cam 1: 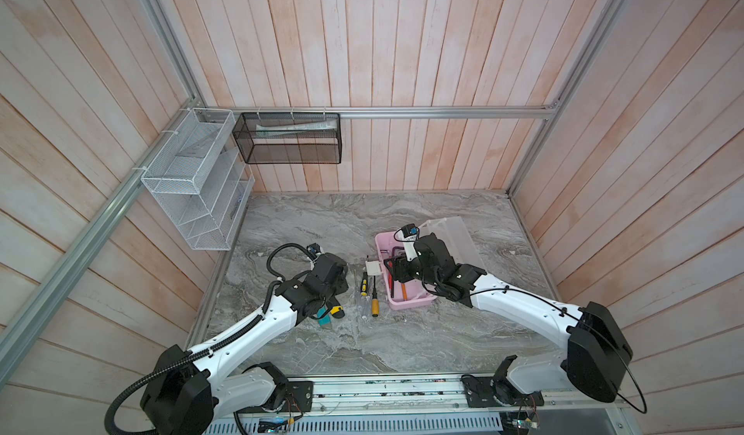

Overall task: Pack the tool kit
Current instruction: 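Open the left gripper and move it over the yellow-black utility knife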

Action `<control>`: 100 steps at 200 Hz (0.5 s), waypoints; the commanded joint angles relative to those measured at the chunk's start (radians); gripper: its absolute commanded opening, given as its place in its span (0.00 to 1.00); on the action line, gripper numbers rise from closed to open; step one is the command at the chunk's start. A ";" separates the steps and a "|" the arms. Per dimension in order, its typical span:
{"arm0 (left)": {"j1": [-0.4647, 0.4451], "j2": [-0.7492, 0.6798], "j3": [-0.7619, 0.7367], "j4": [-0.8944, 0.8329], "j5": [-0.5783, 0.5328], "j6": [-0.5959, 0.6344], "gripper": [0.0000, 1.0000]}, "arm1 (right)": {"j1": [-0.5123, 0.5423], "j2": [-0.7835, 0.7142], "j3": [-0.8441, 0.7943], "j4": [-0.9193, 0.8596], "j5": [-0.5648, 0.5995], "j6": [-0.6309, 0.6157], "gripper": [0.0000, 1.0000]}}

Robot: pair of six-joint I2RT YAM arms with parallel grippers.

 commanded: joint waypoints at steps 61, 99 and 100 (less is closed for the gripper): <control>0.008 -0.007 -0.012 -0.044 -0.017 -0.020 0.61 | -0.006 0.007 0.027 -0.010 0.012 -0.015 0.63; 0.008 -0.007 -0.068 -0.038 0.001 -0.060 0.60 | -0.006 0.001 0.023 -0.010 0.010 -0.007 0.63; 0.008 -0.007 -0.070 -0.038 0.001 -0.061 0.60 | -0.006 0.001 0.024 -0.011 0.010 -0.007 0.63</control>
